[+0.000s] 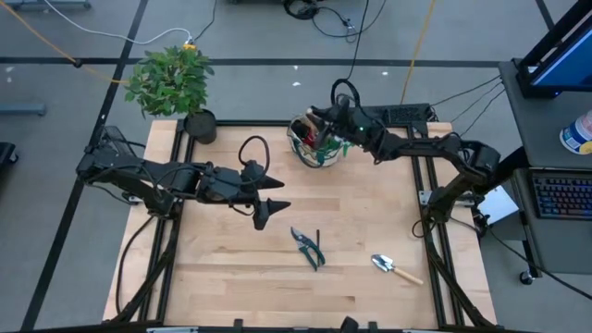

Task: Pick & Place Garden tools in Gardening bag
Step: Put the hand rake into the gardening bag, then put the trowel into the gardening bag

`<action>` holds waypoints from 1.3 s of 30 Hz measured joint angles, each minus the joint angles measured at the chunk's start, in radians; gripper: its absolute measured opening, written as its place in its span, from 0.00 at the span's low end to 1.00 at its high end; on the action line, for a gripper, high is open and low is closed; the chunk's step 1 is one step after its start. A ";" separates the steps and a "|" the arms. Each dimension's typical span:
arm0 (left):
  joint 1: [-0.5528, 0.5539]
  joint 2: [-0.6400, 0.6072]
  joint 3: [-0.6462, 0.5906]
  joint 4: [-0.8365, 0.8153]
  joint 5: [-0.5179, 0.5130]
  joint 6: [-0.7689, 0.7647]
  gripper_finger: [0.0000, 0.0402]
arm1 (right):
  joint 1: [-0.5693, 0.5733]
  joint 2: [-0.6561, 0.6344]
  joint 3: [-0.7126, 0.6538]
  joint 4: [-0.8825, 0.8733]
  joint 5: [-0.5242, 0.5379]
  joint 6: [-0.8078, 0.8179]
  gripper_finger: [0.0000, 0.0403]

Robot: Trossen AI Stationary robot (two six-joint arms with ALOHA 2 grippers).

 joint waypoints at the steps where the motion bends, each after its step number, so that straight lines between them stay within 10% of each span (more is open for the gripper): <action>1: 0.001 0.000 0.000 0.000 0.000 0.002 0.76 | 0.005 0.000 0.006 -0.017 0.000 -0.022 0.16; 39: -0.003 0.000 0.000 0.004 0.020 0.004 0.76 | 0.056 -0.065 0.011 -0.201 0.003 -0.113 0.56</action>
